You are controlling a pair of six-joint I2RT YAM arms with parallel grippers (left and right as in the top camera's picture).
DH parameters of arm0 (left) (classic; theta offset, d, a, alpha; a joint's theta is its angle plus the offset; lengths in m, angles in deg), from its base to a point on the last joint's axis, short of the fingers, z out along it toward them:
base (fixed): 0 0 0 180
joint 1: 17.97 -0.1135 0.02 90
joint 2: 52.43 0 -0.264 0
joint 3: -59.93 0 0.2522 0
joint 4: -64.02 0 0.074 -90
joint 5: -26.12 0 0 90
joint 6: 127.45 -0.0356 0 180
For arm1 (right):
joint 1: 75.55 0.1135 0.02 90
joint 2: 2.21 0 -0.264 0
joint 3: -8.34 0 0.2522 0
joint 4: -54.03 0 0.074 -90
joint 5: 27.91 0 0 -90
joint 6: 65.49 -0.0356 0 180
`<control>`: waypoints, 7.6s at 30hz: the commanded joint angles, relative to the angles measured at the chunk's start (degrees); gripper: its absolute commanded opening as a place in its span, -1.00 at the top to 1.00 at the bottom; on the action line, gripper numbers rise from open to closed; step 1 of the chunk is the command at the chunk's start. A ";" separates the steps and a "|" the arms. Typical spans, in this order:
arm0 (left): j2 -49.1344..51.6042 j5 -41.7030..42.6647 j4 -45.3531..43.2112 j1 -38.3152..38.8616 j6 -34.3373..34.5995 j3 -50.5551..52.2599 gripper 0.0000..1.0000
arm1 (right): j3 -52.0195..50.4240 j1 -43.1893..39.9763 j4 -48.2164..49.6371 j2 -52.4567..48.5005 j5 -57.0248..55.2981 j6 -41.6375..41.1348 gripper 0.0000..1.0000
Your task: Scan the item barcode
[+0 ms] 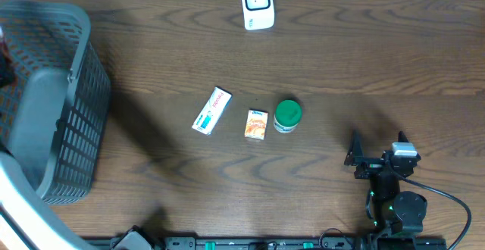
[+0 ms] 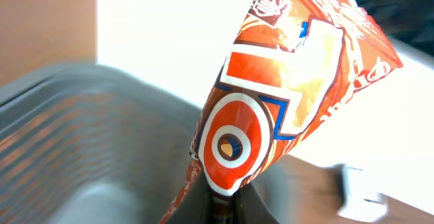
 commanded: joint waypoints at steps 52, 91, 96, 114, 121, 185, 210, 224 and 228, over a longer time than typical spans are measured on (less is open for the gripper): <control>40.48 -30.29 23.45 73.66 27.39 -0.39 -0.10 | -0.04 0.22 -0.20 0.17 -0.11 -0.72 -0.99; -19.65 -51.32 14.53 44.96 5.35 -1.64 -0.74 | 10.29 0.22 -1.97 -0.87 16.90 -7.58 -0.99; -24.48 -51.32 12.85 44.98 3.45 -1.25 -0.74 | 23.30 0.22 -16.72 -11.15 13.84 -4.33 -0.99; -53.79 -53.90 12.70 44.98 8.87 24.87 -0.75 | 68.17 0.33 -47.69 -69.83 22.60 -2.64 -0.98; -57.81 -53.88 13.46 44.98 17.62 33.48 -0.74 | 67.84 0.33 -48.63 -78.73 33.83 -2.86 -0.98; -57.81 -53.90 33.77 44.98 19.65 34.56 -0.75 | 73.40 26.77 -43.56 -106.09 6.97 -63.73 0.09; -57.81 -53.88 34.21 44.98 19.65 34.56 -0.75 | 86.20 27.08 -65.31 -106.01 0.83 -10.80 -0.69; -57.81 -53.88 34.21 44.98 19.65 34.56 -0.75 | 90.42 27.80 -71.21 -106.03 2.89 -39.52 -0.98; -57.81 -53.88 34.23 44.98 19.65 34.56 -0.75 | 89.20 27.58 -72.61 -106.07 2.80 -47.34 -0.99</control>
